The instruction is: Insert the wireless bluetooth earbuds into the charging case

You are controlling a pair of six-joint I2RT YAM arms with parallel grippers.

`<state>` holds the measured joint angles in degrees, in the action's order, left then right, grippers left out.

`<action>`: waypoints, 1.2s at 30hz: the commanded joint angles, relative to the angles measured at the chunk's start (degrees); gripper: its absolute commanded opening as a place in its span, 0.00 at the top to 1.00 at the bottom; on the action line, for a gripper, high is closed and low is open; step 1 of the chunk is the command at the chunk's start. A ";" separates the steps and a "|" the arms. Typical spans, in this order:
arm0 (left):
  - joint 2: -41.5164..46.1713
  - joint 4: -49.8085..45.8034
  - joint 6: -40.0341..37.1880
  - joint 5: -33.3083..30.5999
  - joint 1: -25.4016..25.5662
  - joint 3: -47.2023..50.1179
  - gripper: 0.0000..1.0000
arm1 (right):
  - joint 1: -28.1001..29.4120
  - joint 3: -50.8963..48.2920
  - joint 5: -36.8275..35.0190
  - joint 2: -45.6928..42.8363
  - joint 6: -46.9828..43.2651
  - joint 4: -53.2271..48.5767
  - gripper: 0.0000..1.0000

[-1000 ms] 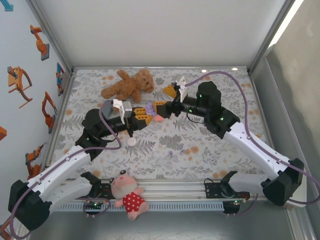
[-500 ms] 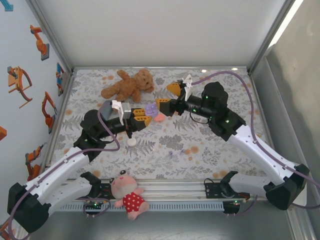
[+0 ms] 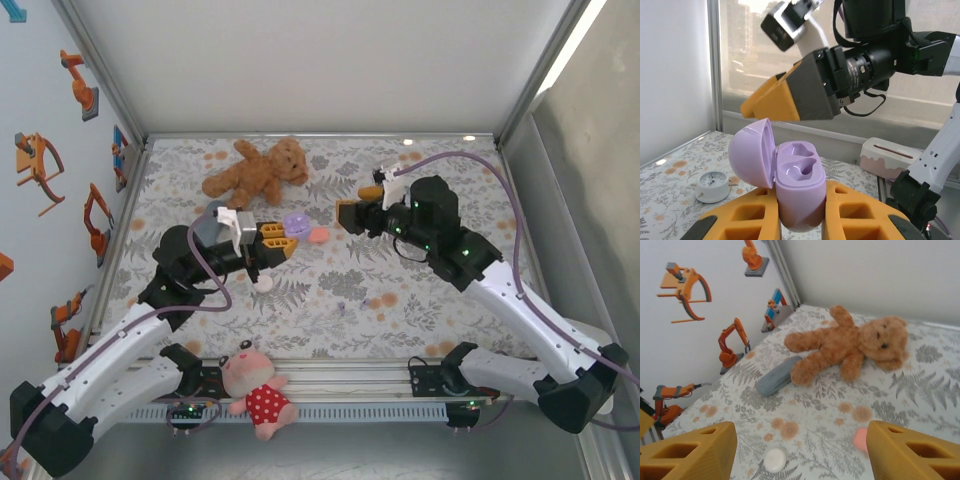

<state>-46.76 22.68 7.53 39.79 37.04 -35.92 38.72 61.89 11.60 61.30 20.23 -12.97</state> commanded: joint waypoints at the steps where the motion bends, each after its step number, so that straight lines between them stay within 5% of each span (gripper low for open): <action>1: 1.71 -1.13 -1.64 -0.40 0.05 0.59 0.98 | -0.64 -2.22 -2.46 -0.59 5.57 -5.30 0.34; 17: 5.39 -3.68 -2.34 -1.12 0.05 0.99 0.99 | -0.75 -8.46 5.26 9.08 16.41 -13.97 0.54; 36: 5.45 -4.82 -3.11 -1.47 0.12 0.75 0.99 | 4.78 -16.72 8.18 20.15 24.59 -10.98 0.64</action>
<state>-41.85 17.93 5.45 38.35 37.04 -35.31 42.46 45.89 19.11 79.99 43.55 -24.58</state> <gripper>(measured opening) 0.192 0.365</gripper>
